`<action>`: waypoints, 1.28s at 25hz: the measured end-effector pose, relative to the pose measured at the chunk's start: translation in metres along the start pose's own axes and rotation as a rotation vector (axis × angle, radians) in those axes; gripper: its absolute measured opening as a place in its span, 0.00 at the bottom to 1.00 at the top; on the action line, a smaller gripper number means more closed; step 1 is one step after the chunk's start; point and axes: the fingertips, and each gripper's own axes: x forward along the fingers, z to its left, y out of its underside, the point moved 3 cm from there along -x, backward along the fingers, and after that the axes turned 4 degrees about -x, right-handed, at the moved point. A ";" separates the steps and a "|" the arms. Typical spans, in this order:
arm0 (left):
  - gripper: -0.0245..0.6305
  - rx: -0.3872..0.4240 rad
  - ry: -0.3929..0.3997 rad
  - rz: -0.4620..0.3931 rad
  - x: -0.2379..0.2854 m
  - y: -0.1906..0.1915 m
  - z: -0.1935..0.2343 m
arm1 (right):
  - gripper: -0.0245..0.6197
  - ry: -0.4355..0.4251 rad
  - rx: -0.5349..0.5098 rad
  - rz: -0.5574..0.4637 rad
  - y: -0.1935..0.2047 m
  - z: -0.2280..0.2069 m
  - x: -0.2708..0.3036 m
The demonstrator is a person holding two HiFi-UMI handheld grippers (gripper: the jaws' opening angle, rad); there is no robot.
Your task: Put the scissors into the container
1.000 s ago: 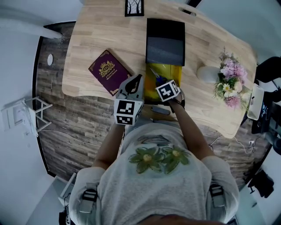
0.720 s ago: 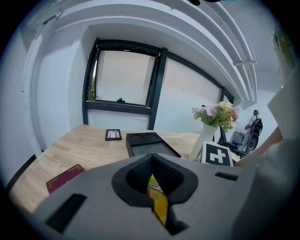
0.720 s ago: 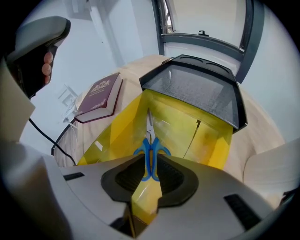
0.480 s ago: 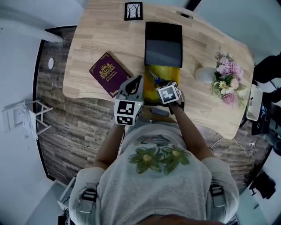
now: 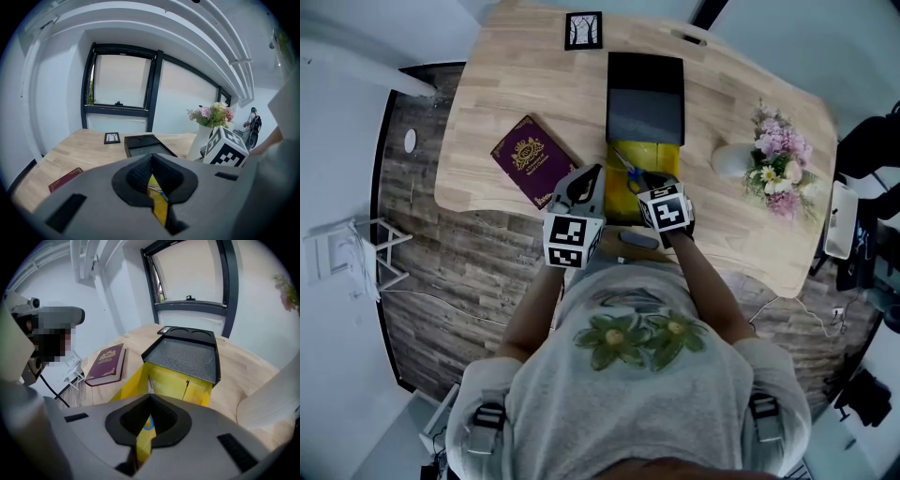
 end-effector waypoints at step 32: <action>0.05 -0.056 0.045 -0.022 -0.040 0.017 -0.037 | 0.05 -0.147 -0.005 -0.422 -0.031 0.048 -0.116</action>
